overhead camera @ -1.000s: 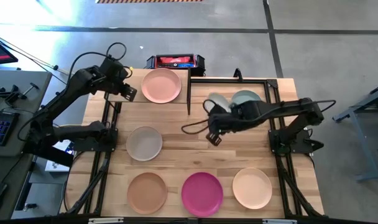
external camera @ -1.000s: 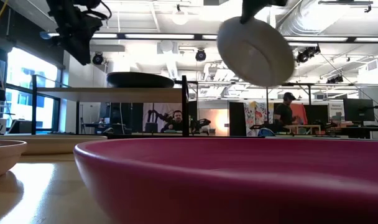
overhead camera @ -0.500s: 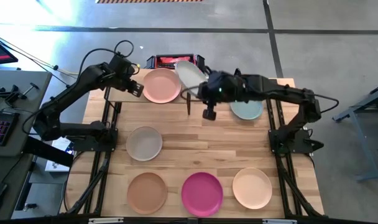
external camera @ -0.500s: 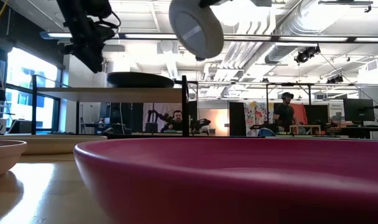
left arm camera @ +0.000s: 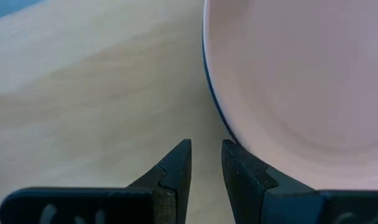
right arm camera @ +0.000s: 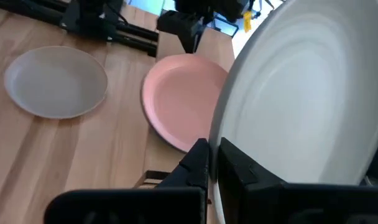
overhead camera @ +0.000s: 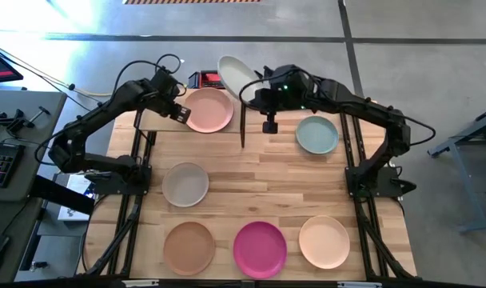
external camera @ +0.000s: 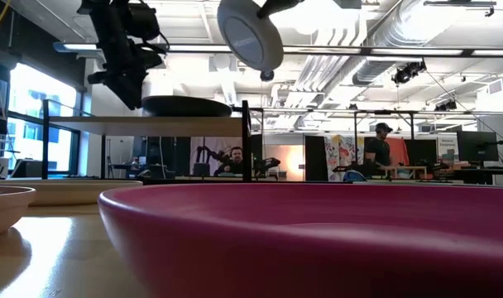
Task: Place and stack plates onto a shelf
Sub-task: Stack the white plate on the pink plate on the shelf, then stack the dark pink plate on the white plate on the shelf
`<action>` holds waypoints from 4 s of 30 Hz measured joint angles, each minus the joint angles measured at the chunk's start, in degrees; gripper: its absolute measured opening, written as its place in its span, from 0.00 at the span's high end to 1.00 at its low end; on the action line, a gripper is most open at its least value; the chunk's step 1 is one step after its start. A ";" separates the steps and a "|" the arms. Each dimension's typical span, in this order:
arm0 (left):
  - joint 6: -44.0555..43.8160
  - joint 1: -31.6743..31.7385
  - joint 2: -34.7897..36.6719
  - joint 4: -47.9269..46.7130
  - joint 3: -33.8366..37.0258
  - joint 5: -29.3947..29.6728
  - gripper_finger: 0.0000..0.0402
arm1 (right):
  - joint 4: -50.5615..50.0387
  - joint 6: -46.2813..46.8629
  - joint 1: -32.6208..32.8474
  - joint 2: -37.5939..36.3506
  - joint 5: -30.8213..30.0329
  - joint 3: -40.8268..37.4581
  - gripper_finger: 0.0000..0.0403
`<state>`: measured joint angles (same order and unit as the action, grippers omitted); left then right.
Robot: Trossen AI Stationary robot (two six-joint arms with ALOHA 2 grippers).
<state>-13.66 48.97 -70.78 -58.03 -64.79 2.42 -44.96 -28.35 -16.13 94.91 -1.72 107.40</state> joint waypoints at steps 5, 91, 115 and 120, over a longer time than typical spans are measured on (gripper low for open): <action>-1.28 0.00 0.02 2.39 0.00 -0.48 0.81 | -0.52 -0.23 -1.73 0.81 1.18 0.00 1.00; -8.75 -0.28 8.87 -0.89 -10.88 -3.26 0.81 | 8.01 -42.63 -2.13 19.10 4.07 0.00 0.98; -7.18 -0.24 8.74 -4.55 -10.84 -3.24 0.81 | 6.15 -43.06 -1.57 19.32 -3.42 0.22 0.82; -6.21 -0.26 7.42 -10.46 -10.80 0.15 0.81 | 3.72 -37.70 -0.95 17.06 -7.63 0.24 0.82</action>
<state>-19.87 48.71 -63.37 -68.49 -75.59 2.56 -41.24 -66.05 -17.08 111.97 -9.35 107.63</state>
